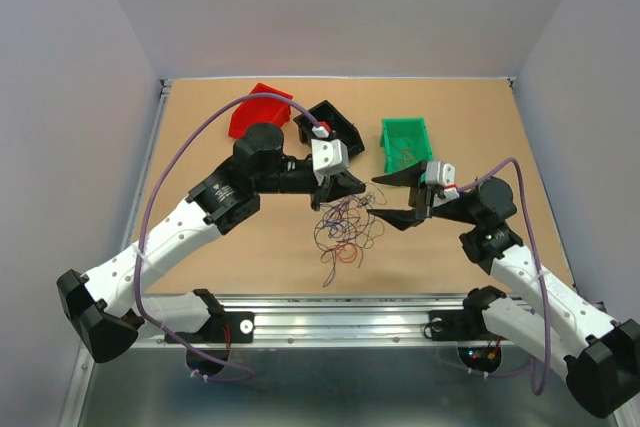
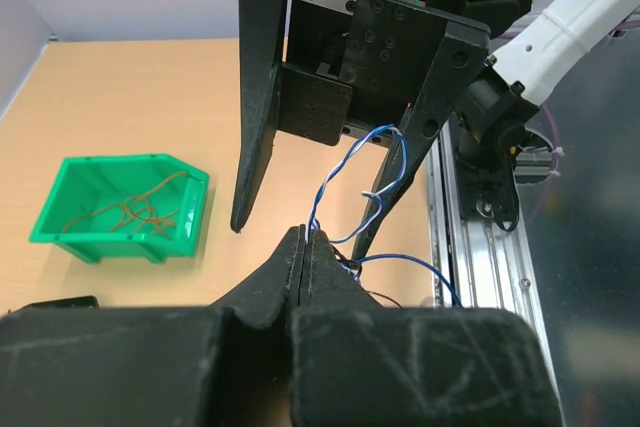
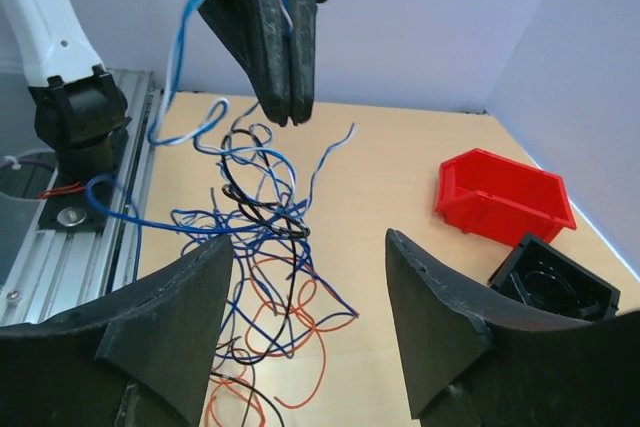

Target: Untangle the cables

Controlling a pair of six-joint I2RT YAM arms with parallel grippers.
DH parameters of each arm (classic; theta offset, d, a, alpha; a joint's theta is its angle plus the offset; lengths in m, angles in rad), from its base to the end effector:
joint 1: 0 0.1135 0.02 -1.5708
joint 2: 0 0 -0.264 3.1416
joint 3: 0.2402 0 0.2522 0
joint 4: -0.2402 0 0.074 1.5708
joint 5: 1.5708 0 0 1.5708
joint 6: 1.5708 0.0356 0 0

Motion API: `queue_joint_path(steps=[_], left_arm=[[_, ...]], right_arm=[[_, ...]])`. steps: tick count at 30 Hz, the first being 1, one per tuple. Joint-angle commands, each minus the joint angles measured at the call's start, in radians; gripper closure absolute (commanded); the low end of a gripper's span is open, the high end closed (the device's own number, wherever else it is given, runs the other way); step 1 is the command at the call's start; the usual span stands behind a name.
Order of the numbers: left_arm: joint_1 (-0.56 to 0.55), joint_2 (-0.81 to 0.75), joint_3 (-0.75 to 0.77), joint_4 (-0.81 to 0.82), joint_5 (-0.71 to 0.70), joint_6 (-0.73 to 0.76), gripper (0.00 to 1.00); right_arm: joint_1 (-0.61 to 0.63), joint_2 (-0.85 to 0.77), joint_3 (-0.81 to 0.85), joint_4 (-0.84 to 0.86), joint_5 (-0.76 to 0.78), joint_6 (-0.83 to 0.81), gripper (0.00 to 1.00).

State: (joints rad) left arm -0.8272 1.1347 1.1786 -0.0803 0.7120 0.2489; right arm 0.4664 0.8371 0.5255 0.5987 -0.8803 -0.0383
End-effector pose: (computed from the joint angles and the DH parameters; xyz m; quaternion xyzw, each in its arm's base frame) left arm 0.1531 -0.2008 0.4198 0.5535 0.4554 -0.4260 0.5521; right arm 0.1551 0.1088 0.3190 -0.4657 0.4393 0.4032 0.6539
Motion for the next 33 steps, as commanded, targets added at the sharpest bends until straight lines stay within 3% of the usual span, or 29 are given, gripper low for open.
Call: queue_joint_path(steps=[1,12,20,27,33], left_arm=[[0.002,0.007,0.059,0.011,0.05,0.0,1.0],[0.002,0.016,0.064,0.007,0.061,0.0,1.0],[0.002,0.014,0.064,0.005,0.064,-0.002,1.0],[0.003,0.016,0.062,0.005,0.057,0.0,1.0],[0.019,0.016,0.065,0.008,0.046,-0.005,1.0]], right_arm=[[0.005,-0.012,-0.018,0.078,-0.08,-0.017,0.33],[0.005,0.023,-0.007,0.078,-0.149,-0.018,0.63],[0.008,0.039,-0.001,0.082,-0.158,-0.015,0.64],[0.006,0.033,-0.002,0.09,-0.138,-0.005,0.98],[0.006,0.013,-0.016,0.087,-0.097,0.008,0.99]])
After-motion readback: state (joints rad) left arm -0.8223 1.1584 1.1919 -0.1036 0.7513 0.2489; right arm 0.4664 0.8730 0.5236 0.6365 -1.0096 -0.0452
